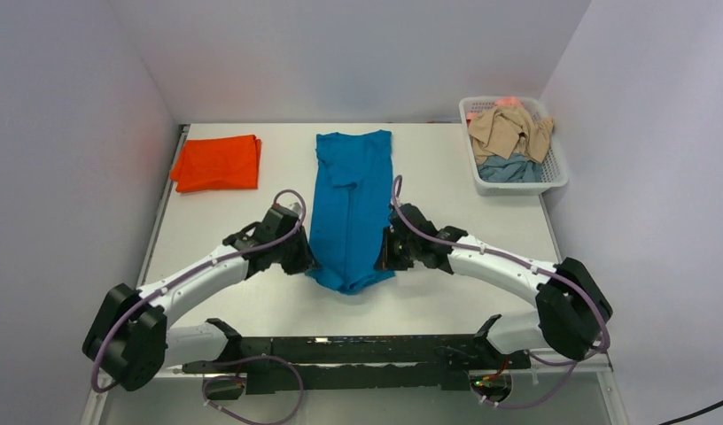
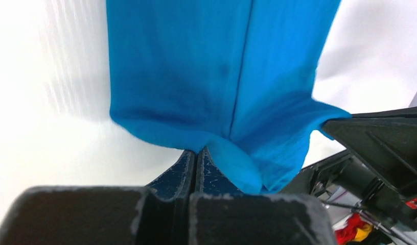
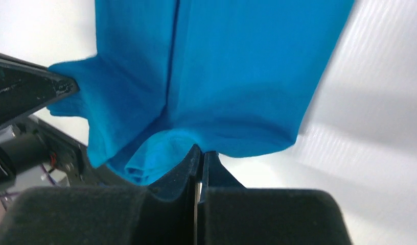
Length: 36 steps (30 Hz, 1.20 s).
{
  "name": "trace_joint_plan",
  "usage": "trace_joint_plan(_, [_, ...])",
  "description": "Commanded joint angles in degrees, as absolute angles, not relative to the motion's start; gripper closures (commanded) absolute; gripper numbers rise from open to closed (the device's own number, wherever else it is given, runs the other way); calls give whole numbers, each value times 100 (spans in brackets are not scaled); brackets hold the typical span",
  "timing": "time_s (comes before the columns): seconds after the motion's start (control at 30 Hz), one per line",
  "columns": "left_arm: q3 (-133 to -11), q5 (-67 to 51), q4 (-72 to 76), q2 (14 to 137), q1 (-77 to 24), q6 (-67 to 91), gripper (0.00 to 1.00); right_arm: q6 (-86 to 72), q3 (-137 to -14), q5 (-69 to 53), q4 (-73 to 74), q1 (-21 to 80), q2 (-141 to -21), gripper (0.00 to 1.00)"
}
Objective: Fold and stack the t-shirts
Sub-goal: Fold the folded rectangular tshirt in 1/3 of the way
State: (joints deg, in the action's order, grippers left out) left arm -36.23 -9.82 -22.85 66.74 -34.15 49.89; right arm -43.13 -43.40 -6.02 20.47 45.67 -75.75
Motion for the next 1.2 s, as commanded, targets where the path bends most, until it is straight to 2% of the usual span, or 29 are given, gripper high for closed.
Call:
trace_joint_plan(0.0, [-4343,-1093,-1816,7087,-3023,4701,100,-3881,-4857,-585,1751,4041,-7858,100])
trace_joint_plan(0.53, [-6490,-1305,-1943,9171,-2031,4145,100,-3260,-6387,-804,1483,2805,-9288,100])
trace_joint_plan(1.17, [-7963,-1746,-2100,10910,-1618,3872,100,-2958,-7337,-1031,1255,2168,-10527,100])
